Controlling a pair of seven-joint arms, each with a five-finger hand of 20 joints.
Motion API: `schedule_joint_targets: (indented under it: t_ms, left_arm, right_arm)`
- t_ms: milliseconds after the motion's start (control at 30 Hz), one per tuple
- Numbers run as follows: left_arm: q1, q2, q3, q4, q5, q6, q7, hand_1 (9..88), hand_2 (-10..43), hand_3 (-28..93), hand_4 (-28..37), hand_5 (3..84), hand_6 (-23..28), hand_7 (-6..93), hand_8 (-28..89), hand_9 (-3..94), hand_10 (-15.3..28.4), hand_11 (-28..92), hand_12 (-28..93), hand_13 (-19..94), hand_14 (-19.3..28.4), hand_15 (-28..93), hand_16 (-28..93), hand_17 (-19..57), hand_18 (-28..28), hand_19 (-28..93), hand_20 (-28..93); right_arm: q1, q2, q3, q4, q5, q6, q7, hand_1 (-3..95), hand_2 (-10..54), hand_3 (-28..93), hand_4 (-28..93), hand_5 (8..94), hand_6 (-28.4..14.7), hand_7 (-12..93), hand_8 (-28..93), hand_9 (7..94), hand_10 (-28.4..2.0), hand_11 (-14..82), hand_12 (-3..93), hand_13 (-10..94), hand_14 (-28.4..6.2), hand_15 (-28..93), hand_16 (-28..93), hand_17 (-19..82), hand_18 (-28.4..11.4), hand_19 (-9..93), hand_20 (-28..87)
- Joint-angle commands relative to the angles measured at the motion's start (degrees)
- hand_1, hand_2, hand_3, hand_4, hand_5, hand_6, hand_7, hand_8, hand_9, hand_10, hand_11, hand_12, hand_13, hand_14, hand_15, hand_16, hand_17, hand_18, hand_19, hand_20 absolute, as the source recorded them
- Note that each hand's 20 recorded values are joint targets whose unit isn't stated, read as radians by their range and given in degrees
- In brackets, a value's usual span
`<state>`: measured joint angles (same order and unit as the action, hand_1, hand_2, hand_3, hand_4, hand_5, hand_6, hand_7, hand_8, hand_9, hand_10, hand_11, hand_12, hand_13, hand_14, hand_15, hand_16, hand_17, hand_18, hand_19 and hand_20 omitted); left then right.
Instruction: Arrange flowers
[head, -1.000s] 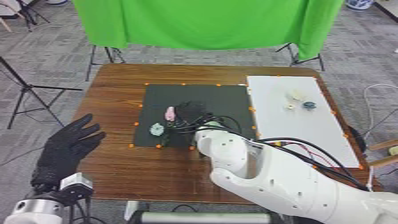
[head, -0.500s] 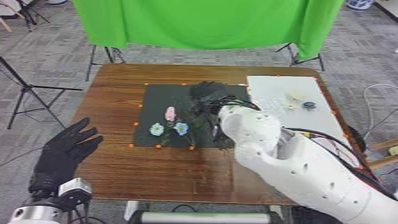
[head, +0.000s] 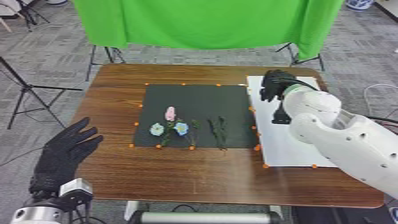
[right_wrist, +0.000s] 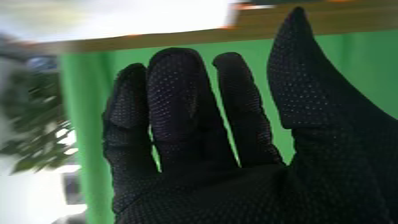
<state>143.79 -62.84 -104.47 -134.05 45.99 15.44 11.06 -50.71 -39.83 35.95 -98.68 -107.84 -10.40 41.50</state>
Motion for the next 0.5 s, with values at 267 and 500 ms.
schedule_joint_targets:
  t_ms: [267,500]
  left_arm:
    - [0.28,-0.11,0.56,-0.16,-0.24,0.17,-0.18,24.6,4.9,83,-19.4,37.6,10.4,14.8,-10,34.2,19.6,26,9,26,26.6,48,-10,-9.3,23.9,59,-7]
    - [0.00,-0.47,0.71,-0.14,-0.16,0.13,-0.62,24.6,4.8,83,-19.4,37.6,10.5,14.7,-10,34.2,19.6,25,9,26,26.6,48,-10,-9.3,23.9,59,-7]
  right_arm:
    - [0.67,5.21,-1.65,4.29,2.71,0.09,4.14,35.0,-9.5,93,-28,45.6,-3.9,22,-16,46.9,-15.4,19.1,12.7,57,-10.5,85,7,24,-21.6,93,23]
    - [-2.44,3.60,0.74,4.16,2.35,-0.45,4.11,35.1,-9.5,93,-28,46.4,-3.5,22,-16,48.0,-15.2,19.3,12.8,58,-10.5,85,7,25,-21.8,93,24]
